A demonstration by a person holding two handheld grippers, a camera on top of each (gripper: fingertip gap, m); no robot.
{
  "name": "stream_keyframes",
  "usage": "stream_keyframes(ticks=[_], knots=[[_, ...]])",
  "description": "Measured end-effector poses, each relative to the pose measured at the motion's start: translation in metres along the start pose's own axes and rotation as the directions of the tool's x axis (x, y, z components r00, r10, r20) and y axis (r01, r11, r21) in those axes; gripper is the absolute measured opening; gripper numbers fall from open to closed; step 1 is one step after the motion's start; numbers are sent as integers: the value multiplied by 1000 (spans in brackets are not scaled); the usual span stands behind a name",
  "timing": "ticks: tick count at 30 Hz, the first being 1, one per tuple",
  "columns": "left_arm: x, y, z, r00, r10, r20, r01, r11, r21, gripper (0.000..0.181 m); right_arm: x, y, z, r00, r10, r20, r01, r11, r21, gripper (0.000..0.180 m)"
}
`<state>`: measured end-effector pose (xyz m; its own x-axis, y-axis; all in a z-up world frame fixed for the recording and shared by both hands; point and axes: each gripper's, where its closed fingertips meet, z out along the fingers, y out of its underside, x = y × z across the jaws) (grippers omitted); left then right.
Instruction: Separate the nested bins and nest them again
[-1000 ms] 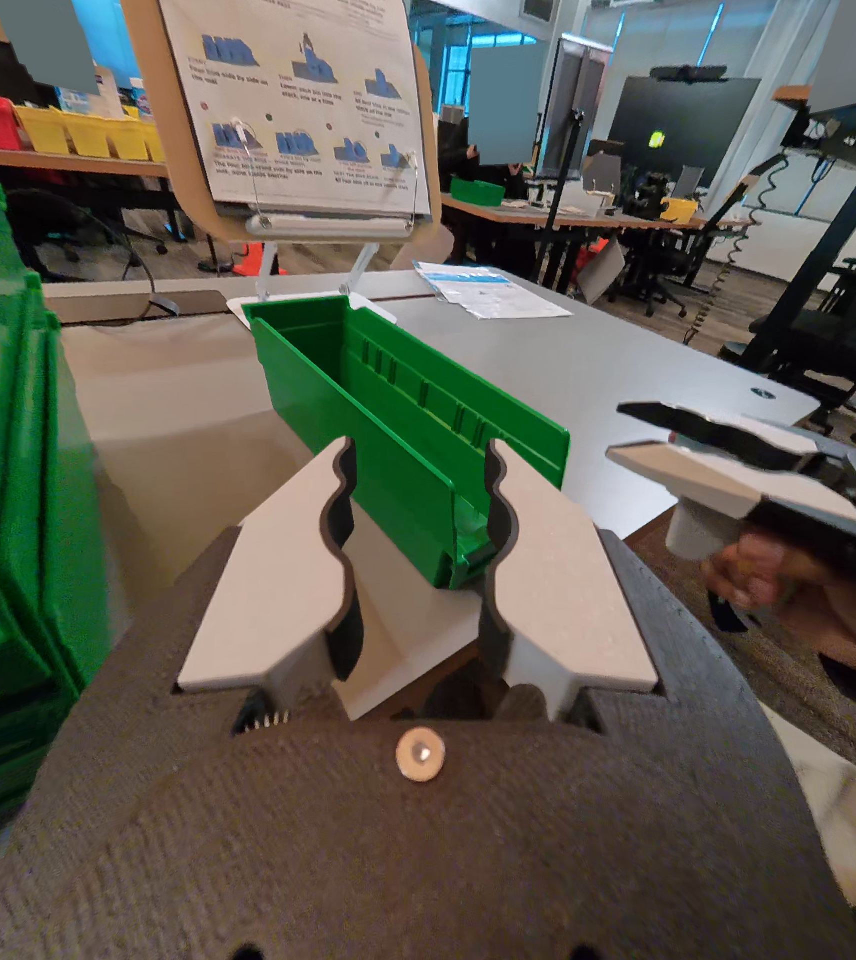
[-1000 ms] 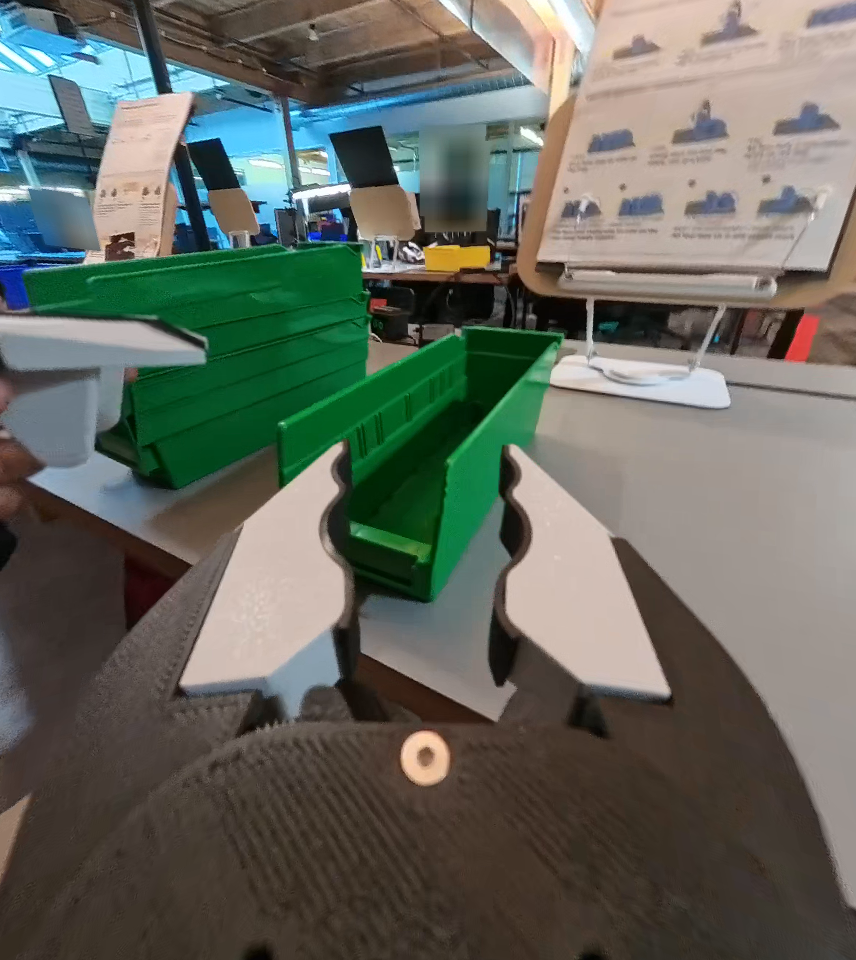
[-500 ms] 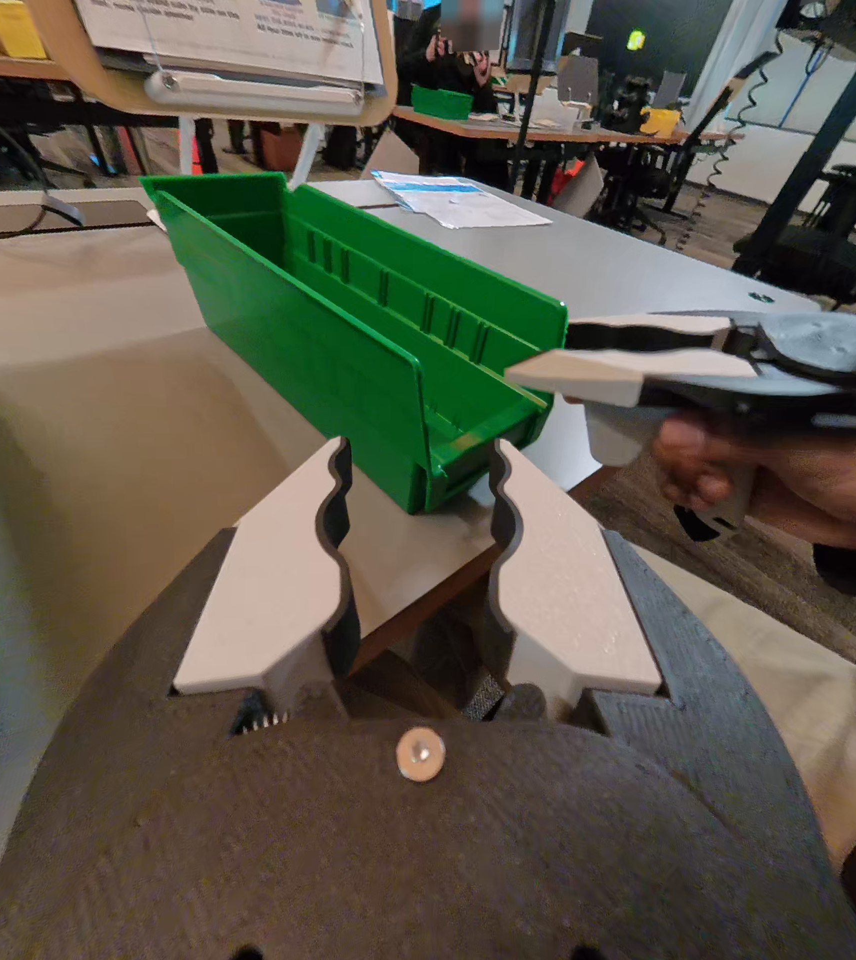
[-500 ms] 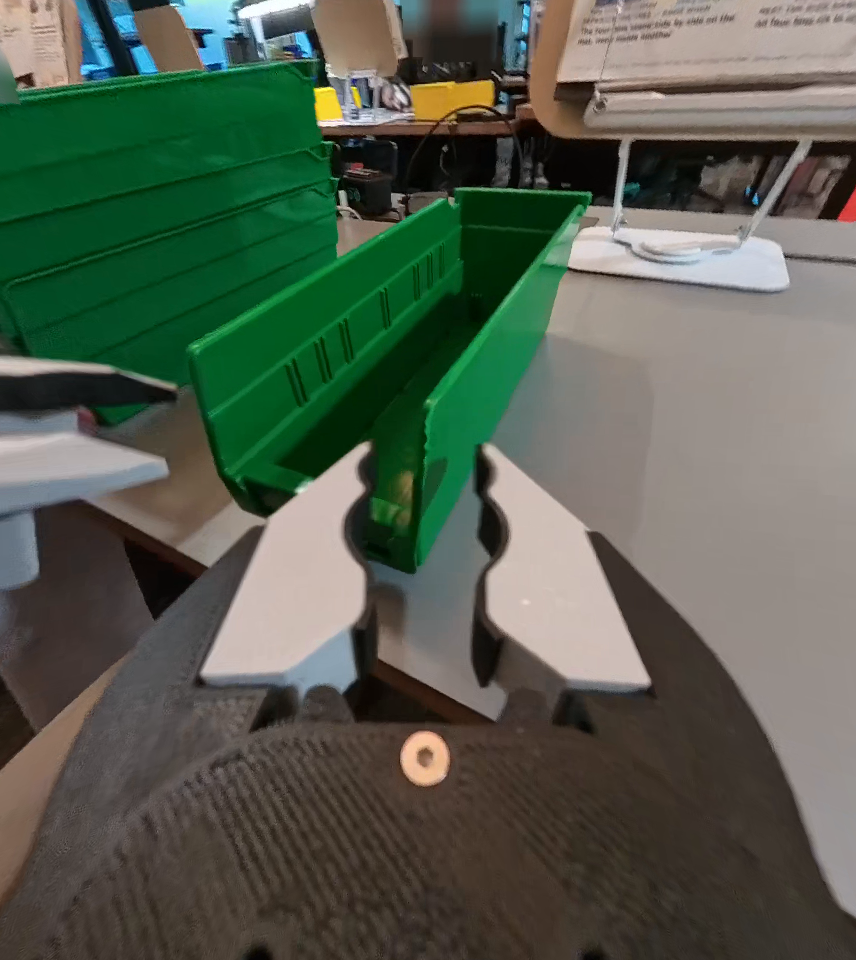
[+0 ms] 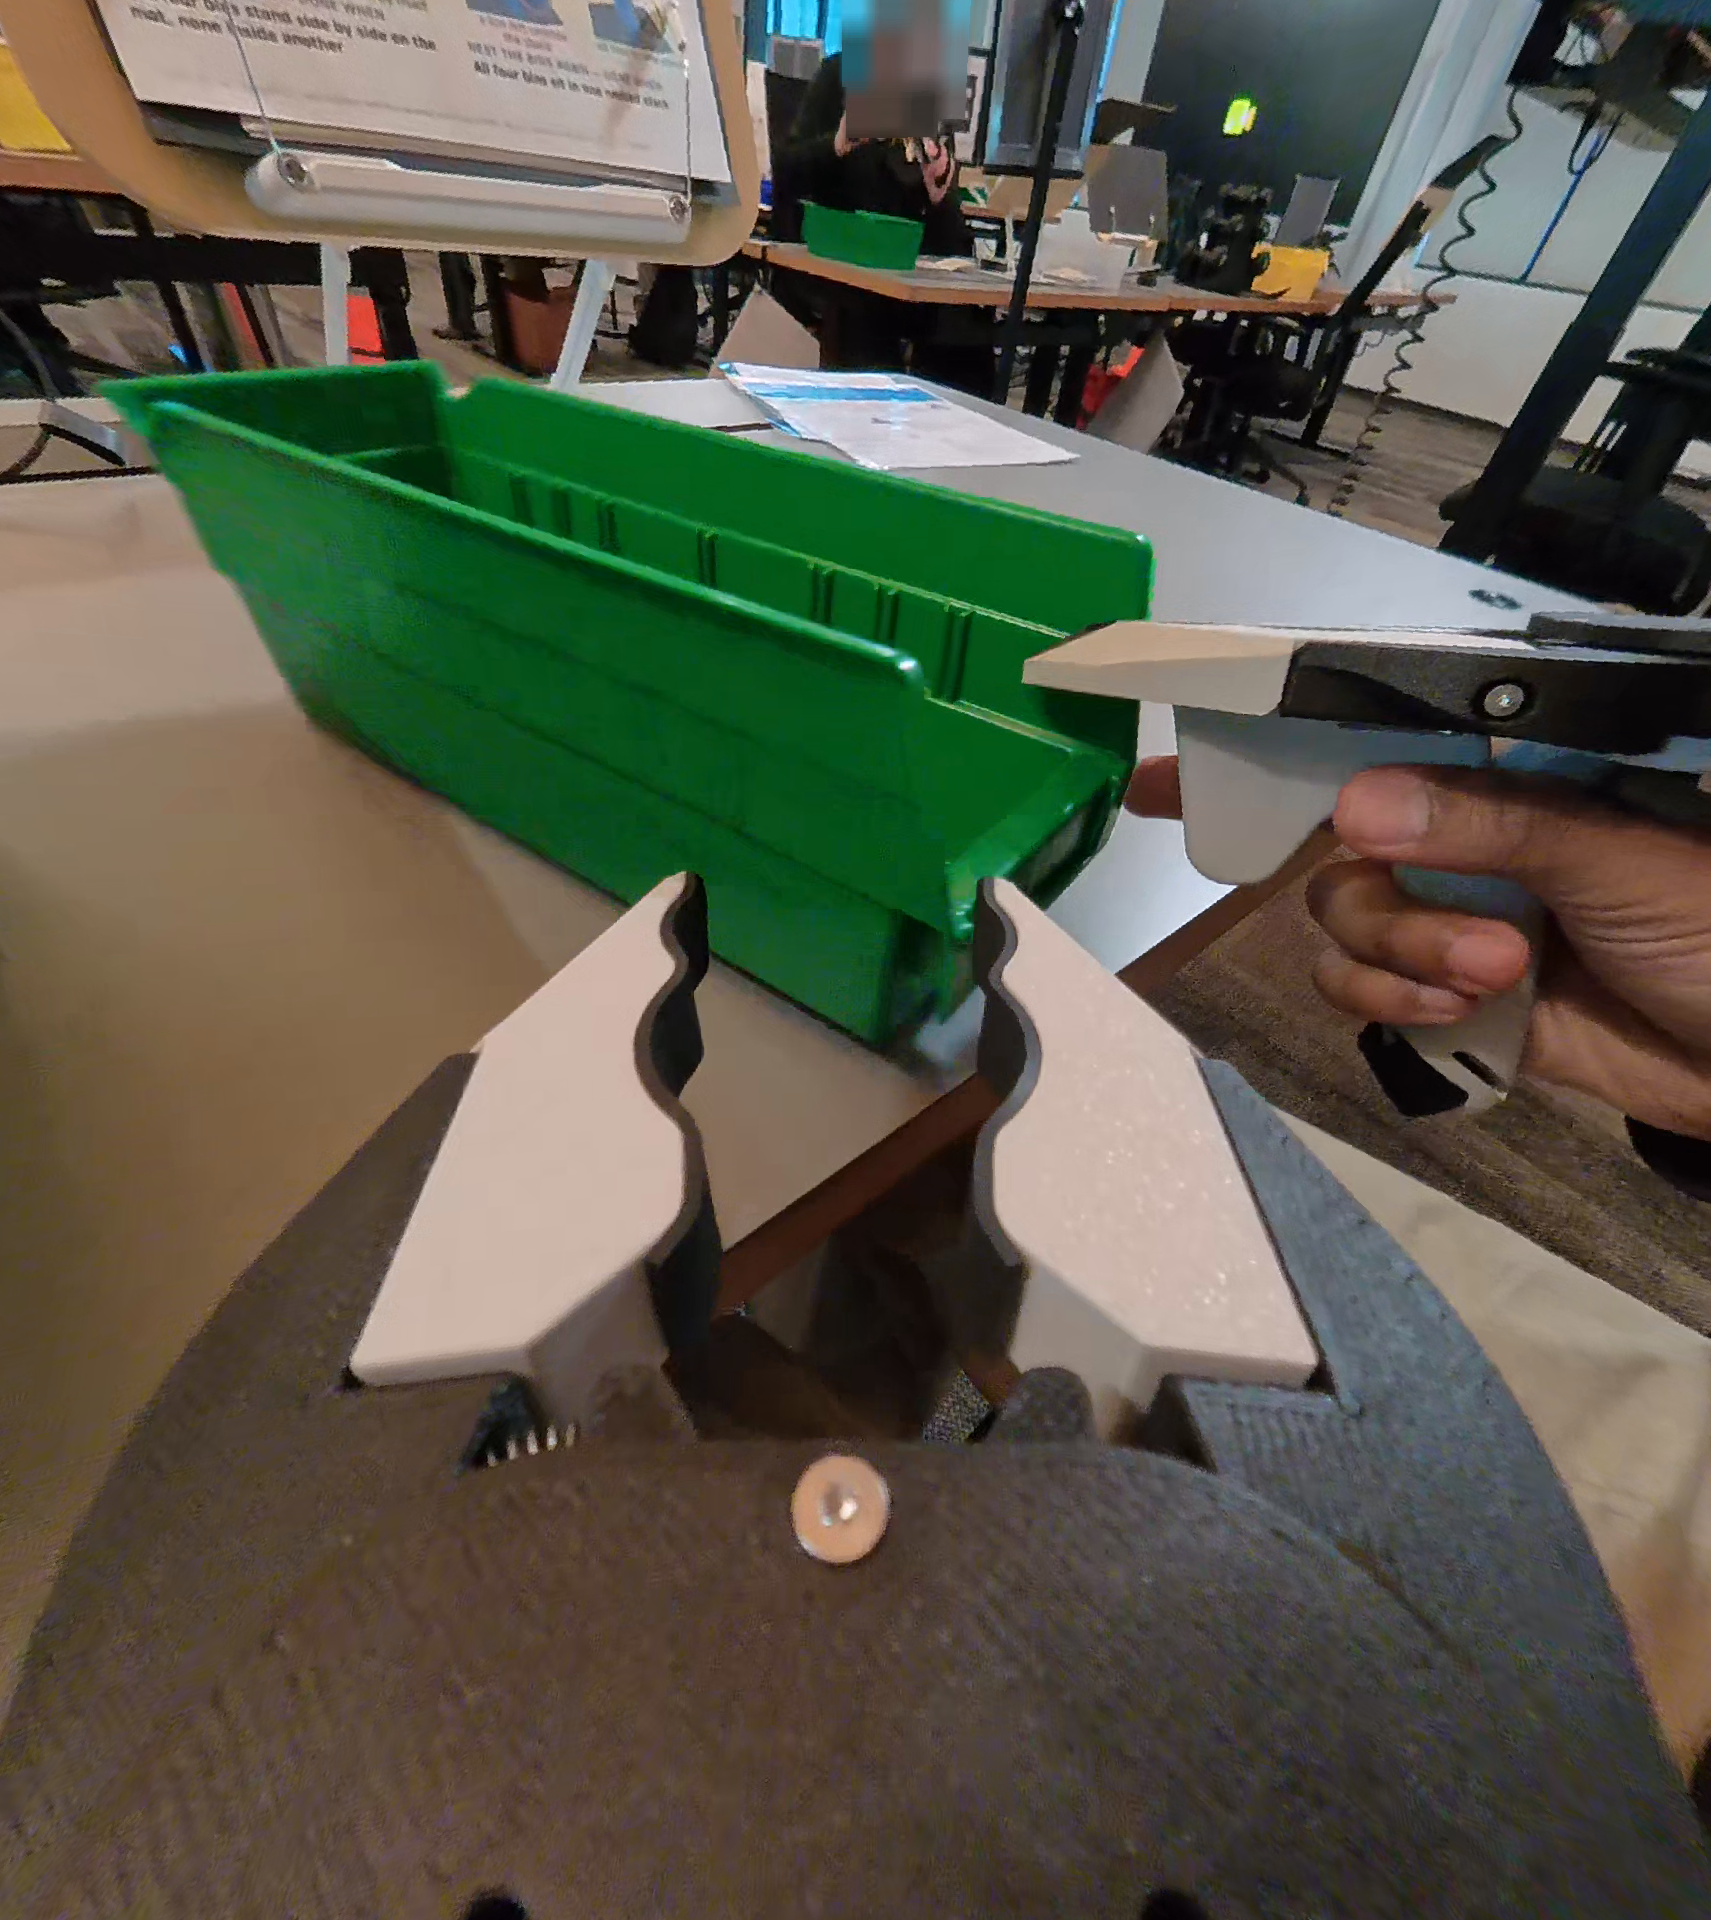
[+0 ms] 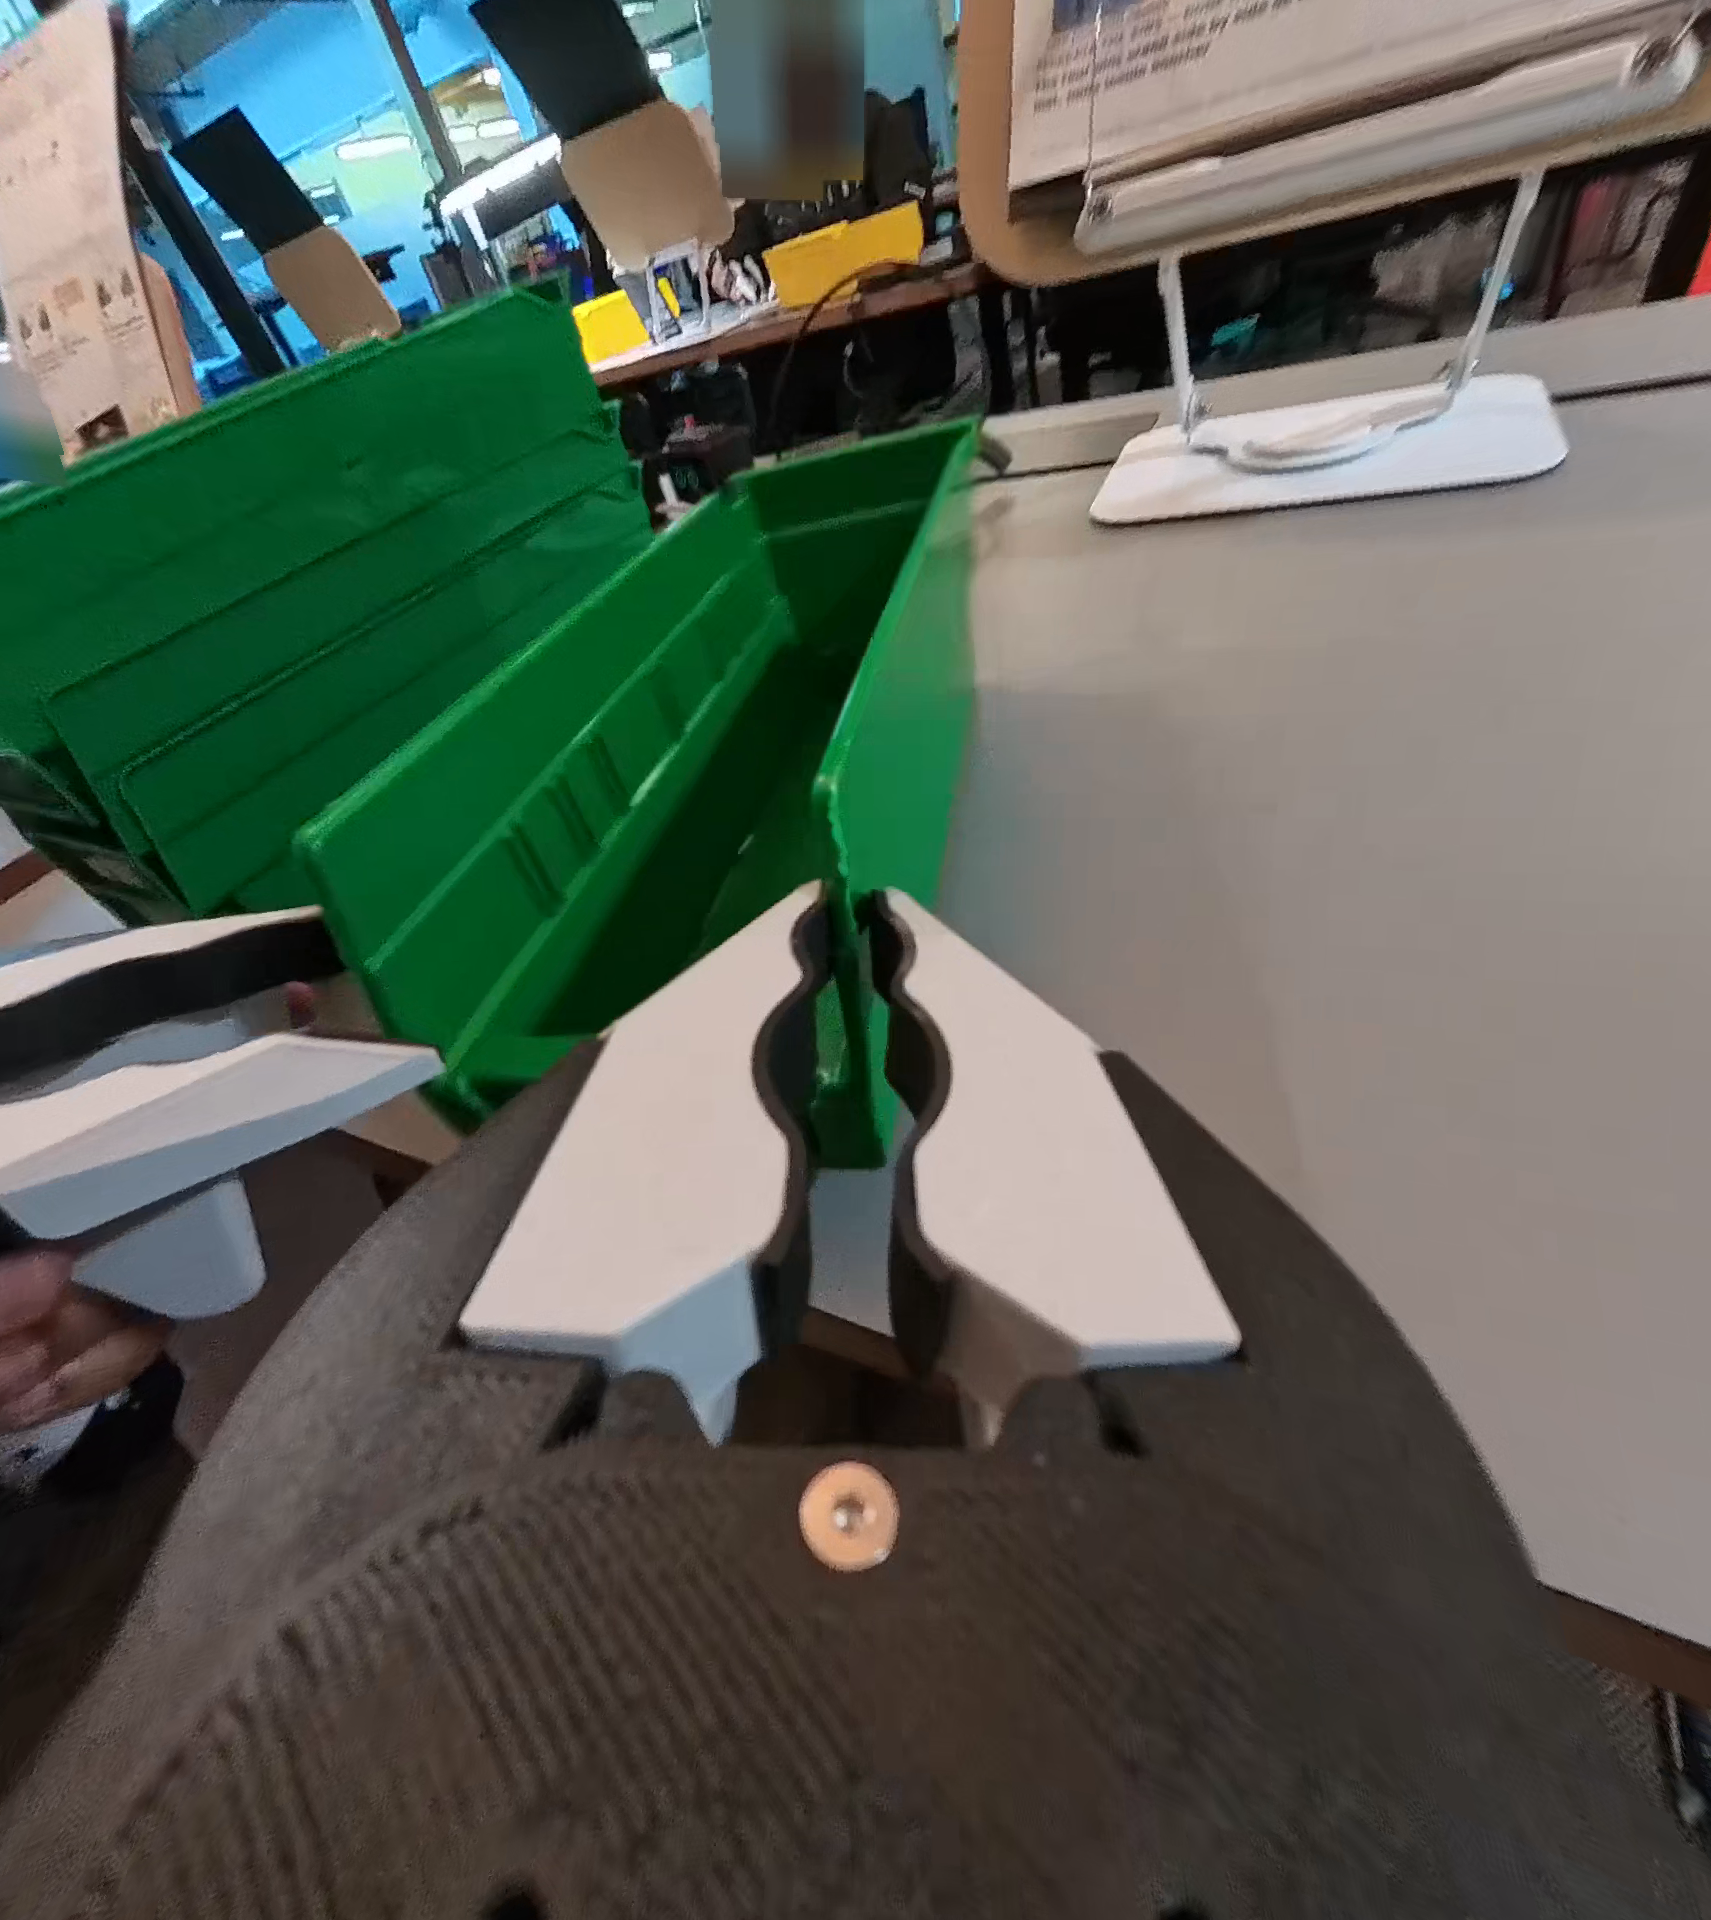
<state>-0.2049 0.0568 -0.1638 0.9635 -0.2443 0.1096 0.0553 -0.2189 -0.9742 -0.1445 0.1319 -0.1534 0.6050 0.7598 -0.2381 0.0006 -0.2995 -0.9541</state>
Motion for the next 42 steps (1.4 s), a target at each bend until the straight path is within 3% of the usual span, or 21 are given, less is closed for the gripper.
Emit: stream_keyframes(ticks=[1, 3, 10, 13, 16, 22, 26, 29, 34, 38, 42], knots=[[3, -1, 0, 1000, -2, -14, 2, 1000, 5, 55, 1, -3, -3, 1000, -7, -14, 8, 1000, 19, 2], [17, -5, 0, 996, -11, -84, 13, 1000, 26, 62, -4, -13, -9, 1000, -19, -10, 20, 996, 82, 1], [32, -16, -3, 994, 21, -104, -11, 995, 95, 60, -18, -34, -25, 987, -153, -55, 161, 968, 195, 0], [27, -27, -7, 984, -146, -105, 160, 977, 142, 58, -32, -43, -32, 951, -295, -94, 309, 918, 248, 0], [18, -18, -5, 936, -335, -109, 345, 934, 91, 51, -48, -43, -37, 904, -406, -131, 427, 864, 268, 1], [10, 6, 3, 914, -403, -37, 402, 915, -37, 28, -71, -35, -39, 819, -559, -129, 571, 772, 279, 6], [-15, 20, 4, 762, -648, 0, 647, 761, -50, 6, -101, -11, -40, 798, -600, 51, 562, 772, 296, 18], [-16, 17, 3, 719, -690, -83, 686, 723, -75, 1, -113, -11, -47, 779, -625, 55, 575, 746, 337, 19], [-19, -27, -12, 797, -591, -124, 602, 792, 100, 1, -125, -25, -67, 750, -659, 59, 569, 689, 449, 23], [-18, -81, -39, 930, -361, -76, 368, 892, 262, 1, -132, -31, -82, 769, -637, 60, 536, 693, 482, 28], [-35, -150, -70, 981, -189, 35, 160, 904, 397, 1, -131, -24, -77, 764, -641, 79, 546, 707, 449, 24]])
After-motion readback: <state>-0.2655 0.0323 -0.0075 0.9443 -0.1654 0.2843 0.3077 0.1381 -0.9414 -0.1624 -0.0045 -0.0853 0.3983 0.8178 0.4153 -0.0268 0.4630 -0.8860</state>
